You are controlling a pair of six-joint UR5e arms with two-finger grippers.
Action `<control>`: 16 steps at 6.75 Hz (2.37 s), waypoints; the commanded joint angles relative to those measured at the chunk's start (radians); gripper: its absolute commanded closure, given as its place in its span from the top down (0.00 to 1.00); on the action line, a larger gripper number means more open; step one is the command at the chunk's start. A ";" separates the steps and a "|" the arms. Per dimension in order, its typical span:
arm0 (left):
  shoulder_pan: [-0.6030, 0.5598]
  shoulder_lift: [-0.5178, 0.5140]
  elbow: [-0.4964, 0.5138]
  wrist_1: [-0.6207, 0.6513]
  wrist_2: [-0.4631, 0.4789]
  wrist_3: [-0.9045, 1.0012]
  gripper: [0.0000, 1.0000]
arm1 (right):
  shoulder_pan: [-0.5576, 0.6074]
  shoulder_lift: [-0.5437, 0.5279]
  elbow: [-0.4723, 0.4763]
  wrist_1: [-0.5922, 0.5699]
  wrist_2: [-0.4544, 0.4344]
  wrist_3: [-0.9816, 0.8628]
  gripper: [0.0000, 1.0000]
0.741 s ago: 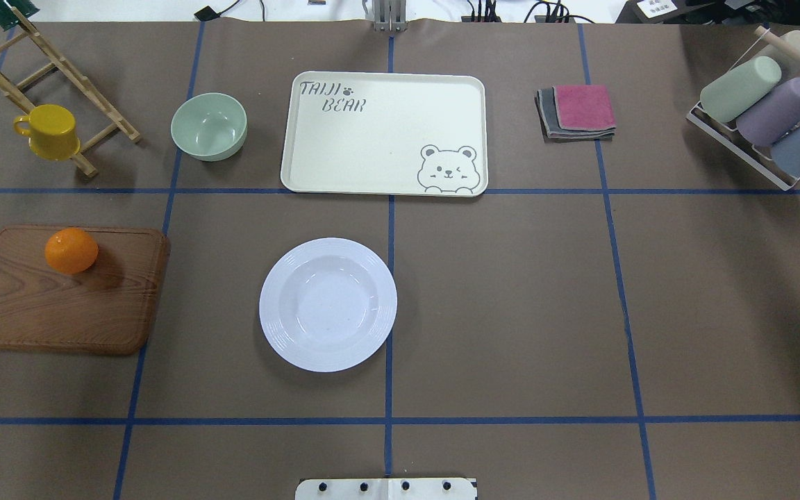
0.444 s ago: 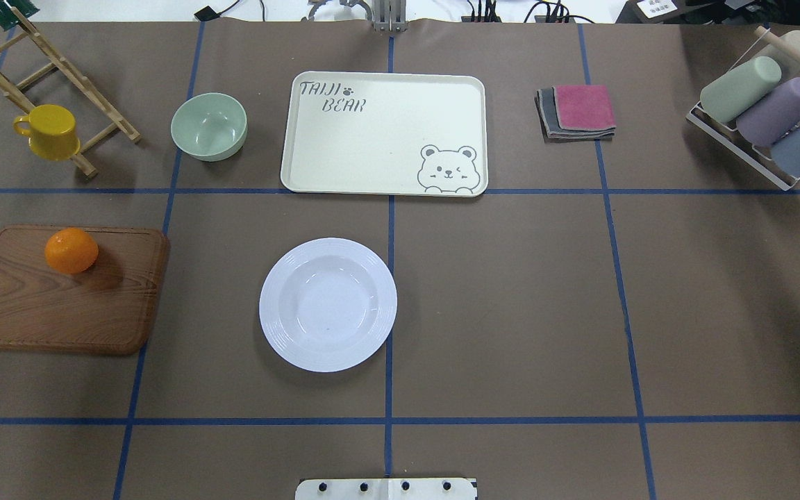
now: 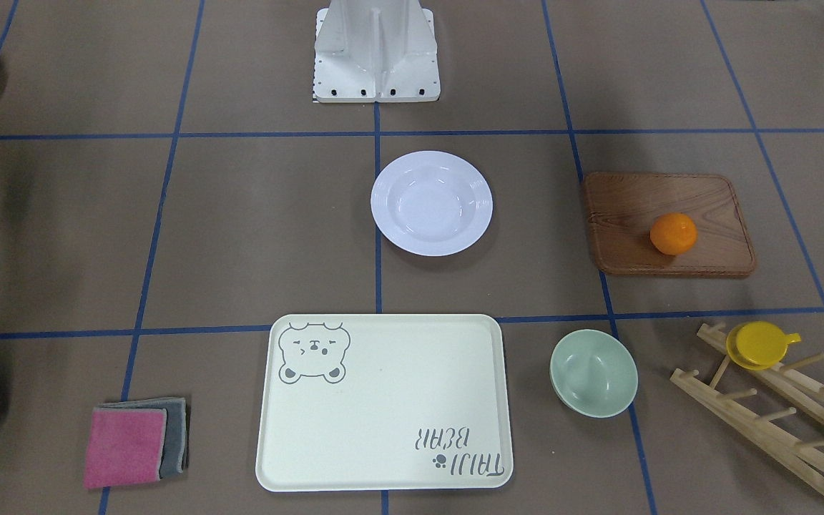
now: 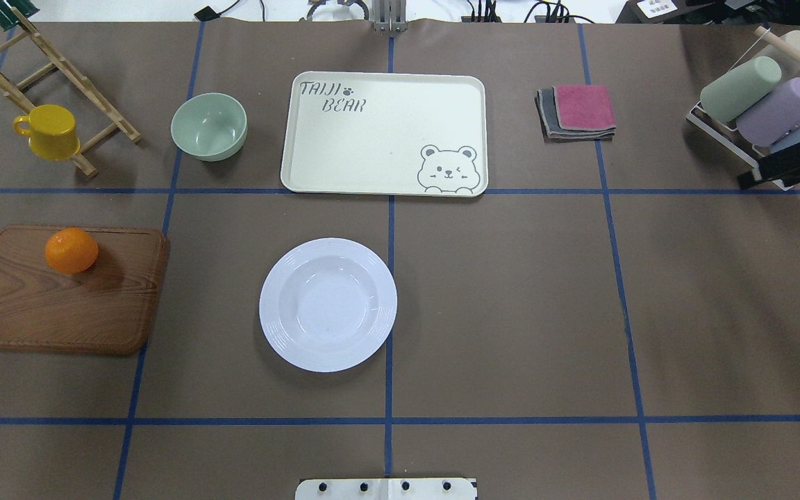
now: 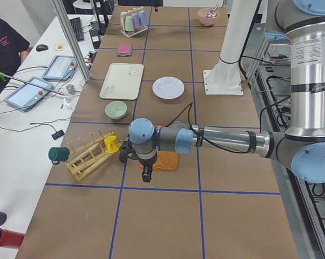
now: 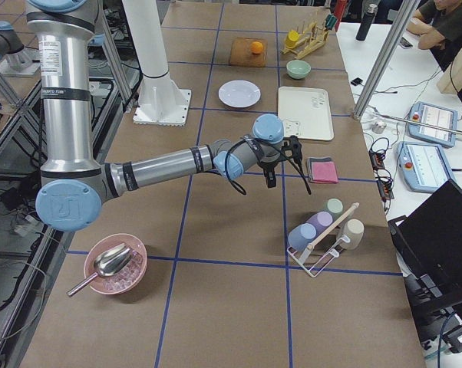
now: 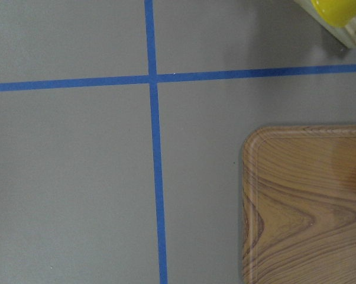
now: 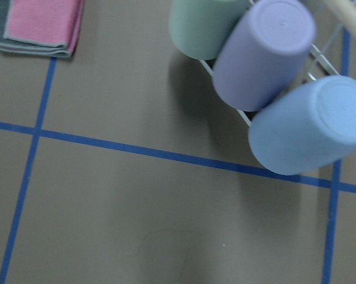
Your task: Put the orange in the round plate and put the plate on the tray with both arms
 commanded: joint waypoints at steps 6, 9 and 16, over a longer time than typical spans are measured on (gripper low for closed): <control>0.314 -0.034 -0.006 -0.359 0.089 -0.598 0.99 | -0.634 0.169 -0.056 0.903 -0.528 1.230 1.00; 0.482 -0.129 0.011 -0.360 0.176 -0.804 0.99 | -0.675 0.166 -0.053 0.902 -0.589 1.234 1.00; 0.539 -0.183 0.181 -0.457 0.181 -0.853 0.97 | -0.736 0.167 -0.056 0.900 -0.659 1.224 1.00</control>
